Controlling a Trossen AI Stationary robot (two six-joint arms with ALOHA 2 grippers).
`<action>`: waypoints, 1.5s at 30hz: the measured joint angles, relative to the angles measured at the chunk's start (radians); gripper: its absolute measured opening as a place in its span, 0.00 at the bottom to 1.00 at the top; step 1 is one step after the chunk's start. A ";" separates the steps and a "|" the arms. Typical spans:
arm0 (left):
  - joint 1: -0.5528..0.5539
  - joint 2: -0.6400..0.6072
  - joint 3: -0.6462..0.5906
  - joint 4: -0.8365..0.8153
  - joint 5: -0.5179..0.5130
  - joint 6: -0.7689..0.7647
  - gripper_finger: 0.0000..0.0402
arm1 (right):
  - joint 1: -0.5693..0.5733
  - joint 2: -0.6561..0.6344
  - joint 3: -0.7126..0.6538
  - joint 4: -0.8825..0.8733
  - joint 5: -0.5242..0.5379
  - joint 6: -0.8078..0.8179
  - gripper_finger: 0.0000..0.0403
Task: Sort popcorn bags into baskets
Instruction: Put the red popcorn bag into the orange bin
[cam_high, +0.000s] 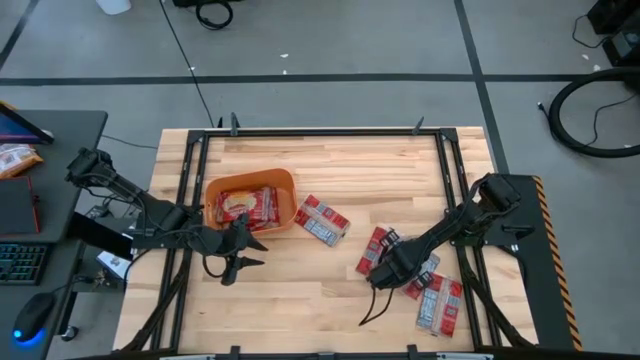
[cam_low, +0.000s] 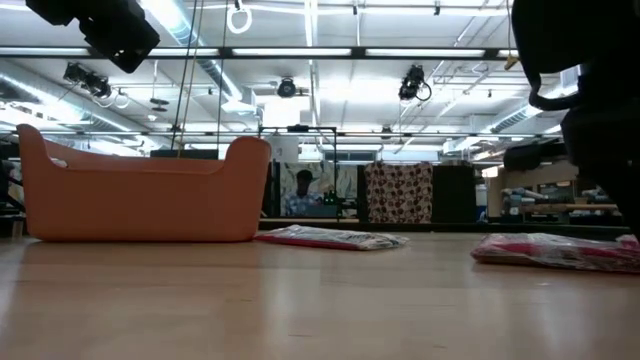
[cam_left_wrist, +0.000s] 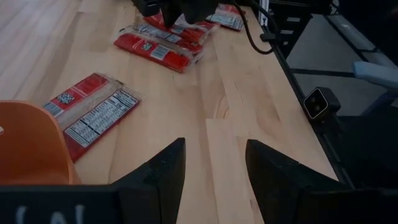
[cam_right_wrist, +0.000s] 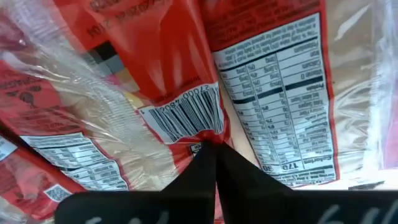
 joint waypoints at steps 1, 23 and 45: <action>0.000 0.000 0.000 0.000 0.000 0.000 0.43 | 0.000 0.001 0.004 -0.006 0.010 0.013 0.02; 0.025 0.417 0.001 0.484 -0.150 -0.027 0.56 | -0.008 -0.205 0.081 -0.026 0.276 0.455 0.00; 0.114 0.791 0.068 0.915 -0.093 -0.069 0.66 | -0.053 -0.202 0.082 0.136 0.176 0.593 0.07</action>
